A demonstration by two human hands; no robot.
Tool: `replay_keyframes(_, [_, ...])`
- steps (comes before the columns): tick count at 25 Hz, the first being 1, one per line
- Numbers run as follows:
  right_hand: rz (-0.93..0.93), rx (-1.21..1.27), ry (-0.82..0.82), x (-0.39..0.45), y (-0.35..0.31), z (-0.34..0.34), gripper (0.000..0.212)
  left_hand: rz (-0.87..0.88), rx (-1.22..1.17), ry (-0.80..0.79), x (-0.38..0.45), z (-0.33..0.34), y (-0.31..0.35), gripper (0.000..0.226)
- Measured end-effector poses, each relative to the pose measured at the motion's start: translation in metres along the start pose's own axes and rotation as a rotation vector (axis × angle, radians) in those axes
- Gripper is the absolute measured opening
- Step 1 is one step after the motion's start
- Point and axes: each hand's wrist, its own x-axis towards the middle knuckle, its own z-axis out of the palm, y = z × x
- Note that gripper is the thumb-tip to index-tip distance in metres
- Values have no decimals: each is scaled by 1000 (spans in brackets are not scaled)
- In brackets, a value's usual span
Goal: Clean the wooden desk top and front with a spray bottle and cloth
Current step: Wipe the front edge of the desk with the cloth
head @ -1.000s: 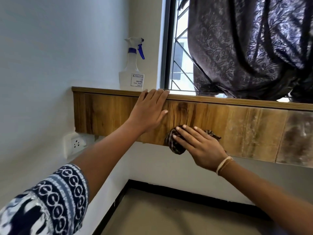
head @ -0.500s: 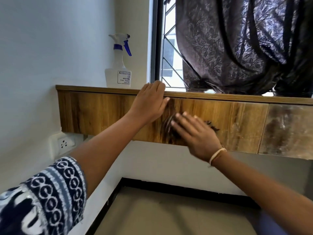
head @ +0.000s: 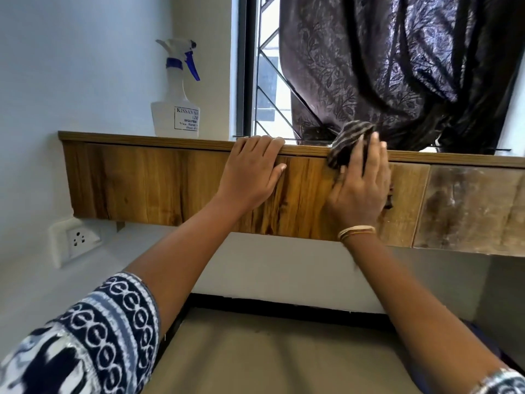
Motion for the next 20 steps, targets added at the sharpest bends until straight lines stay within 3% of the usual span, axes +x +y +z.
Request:
replay_keyframes(1, [-107, 9, -58, -12, -7, 2, 53, -2, -4, 8, 0, 1, 0, 42])
replay_keyframes(4, [-678, -8, -310, -38, 2, -6, 60, -9, -17, 26, -2, 1, 0, 40])
replay_keyframes(5, [-703, -22, -313, -35, 13, -11, 60, -7, -16, 29, -2, 2, 0, 39])
replay_keyframes(6, [-606, -27, -265, -31, 25, -14, 59, -6, -17, 32, -1, 2, 0, 39])
replay_keyframes(10, [141, -57, 20, -25, 65, -20, 48, -22, -15, 51, -2, 4, 2, 38])
replay_keyframes(12, [337, -61, 101, -26, 54, -18, 48, -27, -17, 63, -2, 4, 4, 38])
replay_keyframes(14, [415, -29, 101, -18, 26, -12, 50, -32, -29, 75, -2, 4, 4, 37])
replay_keyframes(16, [230, 1, 33, -17, -3, -4, 51, -30, -38, 84, -2, 5, 4, 37])
replay_keyframes(18, [-195, 23, -109, -26, -24, 2, 53, -17, -29, 90, -2, 6, 3, 37])
replay_keyframes(20, [-466, 30, -197, -21, -19, 1, 54, -1, -21, 94, -2, 6, 0, 38])
